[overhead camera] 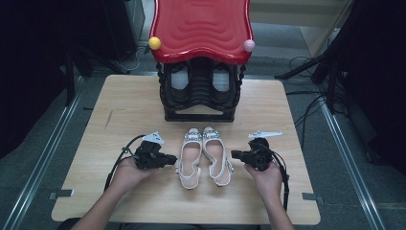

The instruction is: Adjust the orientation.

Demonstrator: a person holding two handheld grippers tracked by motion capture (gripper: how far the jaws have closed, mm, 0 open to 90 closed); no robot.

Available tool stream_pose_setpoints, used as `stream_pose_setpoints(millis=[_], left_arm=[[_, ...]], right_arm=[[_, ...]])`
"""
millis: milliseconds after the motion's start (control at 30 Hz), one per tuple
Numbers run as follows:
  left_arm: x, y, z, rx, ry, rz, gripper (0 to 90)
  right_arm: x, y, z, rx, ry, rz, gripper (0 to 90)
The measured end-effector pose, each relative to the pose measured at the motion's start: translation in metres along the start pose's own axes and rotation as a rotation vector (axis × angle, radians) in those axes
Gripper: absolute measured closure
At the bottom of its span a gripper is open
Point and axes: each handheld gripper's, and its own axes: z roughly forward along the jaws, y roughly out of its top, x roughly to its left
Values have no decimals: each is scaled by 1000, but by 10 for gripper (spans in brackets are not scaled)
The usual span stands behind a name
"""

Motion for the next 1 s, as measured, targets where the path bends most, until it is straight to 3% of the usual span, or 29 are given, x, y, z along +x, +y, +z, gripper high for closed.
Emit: stream_pose_setpoints(millis=[200,467,1000], left_arm=[[-3,0,7,14,-15,14,816],[-5,0,8,13,-21,27,832],[-8,-1,11,11,-42,31,832]], right_arm=[[4,-1,12,48,8,-11,900],[2,-1,14,49,32,10,900],[8,0,19,46,33,0,900]])
